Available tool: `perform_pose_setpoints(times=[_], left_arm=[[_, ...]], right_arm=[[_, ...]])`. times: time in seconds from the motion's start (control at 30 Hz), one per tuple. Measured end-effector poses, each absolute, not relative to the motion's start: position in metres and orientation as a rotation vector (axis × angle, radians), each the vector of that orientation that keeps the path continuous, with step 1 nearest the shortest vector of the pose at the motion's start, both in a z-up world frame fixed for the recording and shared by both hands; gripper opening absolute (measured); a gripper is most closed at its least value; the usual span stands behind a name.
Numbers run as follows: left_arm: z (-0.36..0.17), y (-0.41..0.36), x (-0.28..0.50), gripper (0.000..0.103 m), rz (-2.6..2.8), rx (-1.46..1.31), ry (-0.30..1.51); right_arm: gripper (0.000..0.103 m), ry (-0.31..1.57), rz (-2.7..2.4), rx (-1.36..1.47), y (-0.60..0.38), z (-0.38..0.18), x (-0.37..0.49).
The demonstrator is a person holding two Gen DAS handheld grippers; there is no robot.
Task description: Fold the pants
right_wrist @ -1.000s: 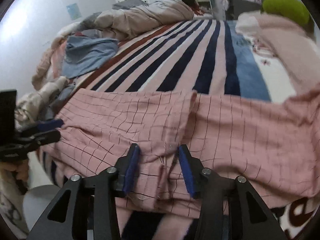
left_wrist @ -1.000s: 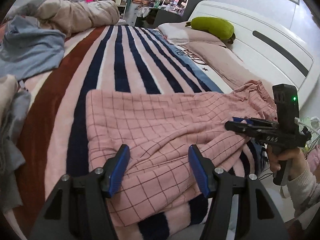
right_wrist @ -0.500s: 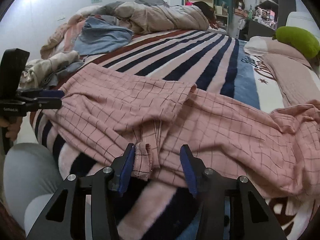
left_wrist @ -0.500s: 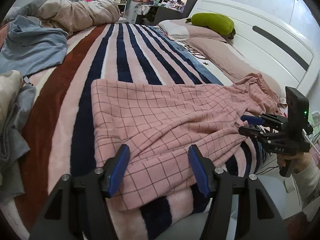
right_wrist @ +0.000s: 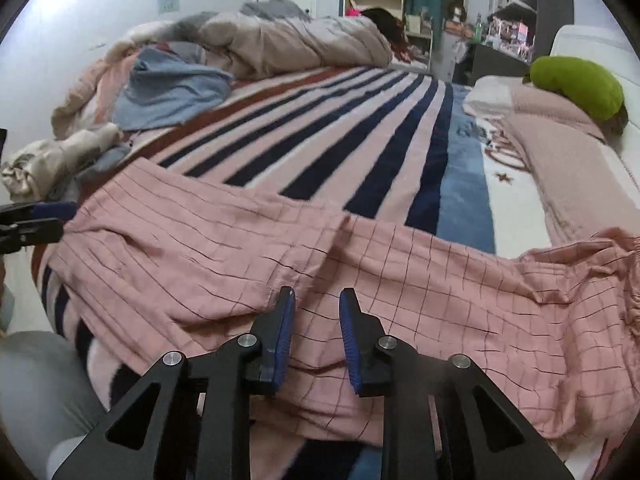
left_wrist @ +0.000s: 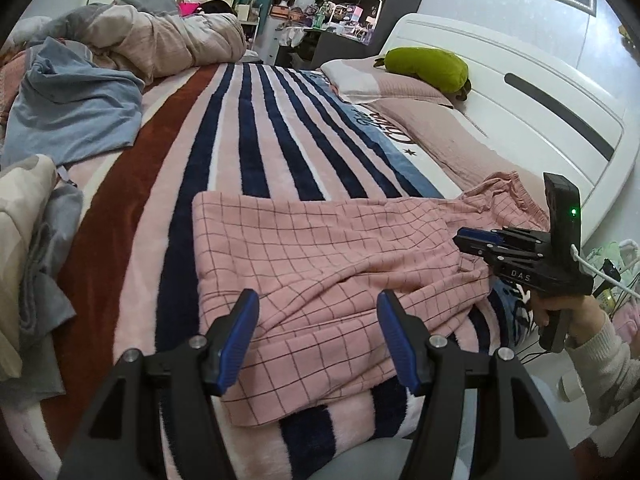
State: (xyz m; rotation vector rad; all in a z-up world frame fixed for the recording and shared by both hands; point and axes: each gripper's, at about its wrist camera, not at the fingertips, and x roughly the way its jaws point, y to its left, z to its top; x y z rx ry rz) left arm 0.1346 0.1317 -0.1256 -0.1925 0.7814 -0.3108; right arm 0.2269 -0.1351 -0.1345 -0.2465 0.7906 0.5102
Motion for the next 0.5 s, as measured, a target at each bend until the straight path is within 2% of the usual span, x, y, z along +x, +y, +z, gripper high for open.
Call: perform_pose_setpoints(times=[0.5], left_arm=[[-0.122,0.138,0.140,0.057,-0.298,-0.207,0.773]], right_arm=[[0.020,0.783,0.723,-0.150,-0.101,-0.127,0.234]])
